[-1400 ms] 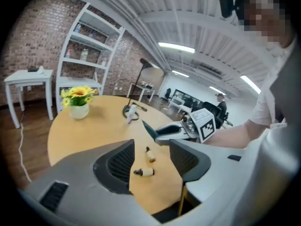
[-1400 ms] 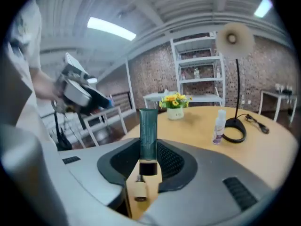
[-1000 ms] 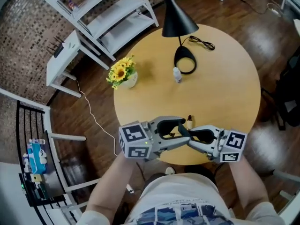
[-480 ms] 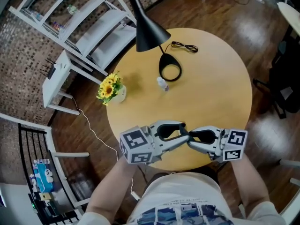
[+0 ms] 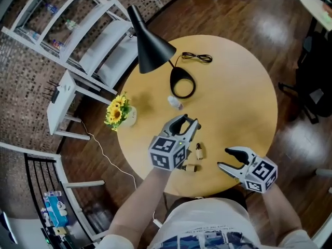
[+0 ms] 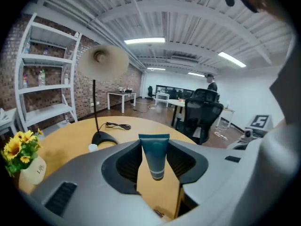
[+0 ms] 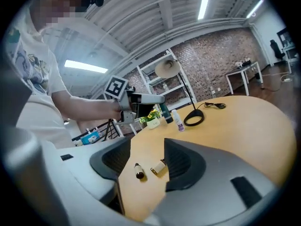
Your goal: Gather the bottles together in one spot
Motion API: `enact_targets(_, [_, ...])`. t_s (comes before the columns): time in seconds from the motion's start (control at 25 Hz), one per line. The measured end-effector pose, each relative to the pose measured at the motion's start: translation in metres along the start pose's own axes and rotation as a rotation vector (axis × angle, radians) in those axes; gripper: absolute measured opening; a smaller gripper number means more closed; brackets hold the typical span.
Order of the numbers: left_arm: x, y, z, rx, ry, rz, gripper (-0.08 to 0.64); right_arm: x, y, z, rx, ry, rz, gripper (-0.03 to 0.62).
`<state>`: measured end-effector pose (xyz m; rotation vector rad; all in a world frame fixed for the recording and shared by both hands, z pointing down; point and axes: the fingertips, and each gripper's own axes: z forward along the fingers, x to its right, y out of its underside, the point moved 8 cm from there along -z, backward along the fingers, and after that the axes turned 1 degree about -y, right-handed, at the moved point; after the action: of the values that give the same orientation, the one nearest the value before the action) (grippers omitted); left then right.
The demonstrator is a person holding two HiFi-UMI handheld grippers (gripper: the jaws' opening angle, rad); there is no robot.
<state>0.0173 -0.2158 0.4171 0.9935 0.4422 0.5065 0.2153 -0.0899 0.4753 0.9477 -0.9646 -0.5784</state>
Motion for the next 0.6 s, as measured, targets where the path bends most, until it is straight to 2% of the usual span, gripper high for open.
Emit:
enact_targets(0.16, [-0.018, 0.009, 0.051, 0.005, -0.16, -0.016, 0.166, 0.002, 0.016, -0.023, 0.011, 0.116, 0.045, 0.247])
enact_targets(0.32, [-0.044, 0.017, 0.099, -0.007, -0.323, -0.016, 0.166, 0.002, 0.038, -0.039, -0.03, 0.206, 0.074, 0.247])
enact_targets(0.48, [-0.071, 0.028, 0.135, -0.005, -0.455, -0.087, 0.166, 0.002, 0.053, -0.057, -0.076, 0.265, 0.121, 0.247])
enact_targets(0.6, [-0.083, 0.041, 0.153, -0.016, -0.515, -0.135, 0.166, 0.004, 0.057, -0.068, -0.087, 0.305, 0.148, 0.247])
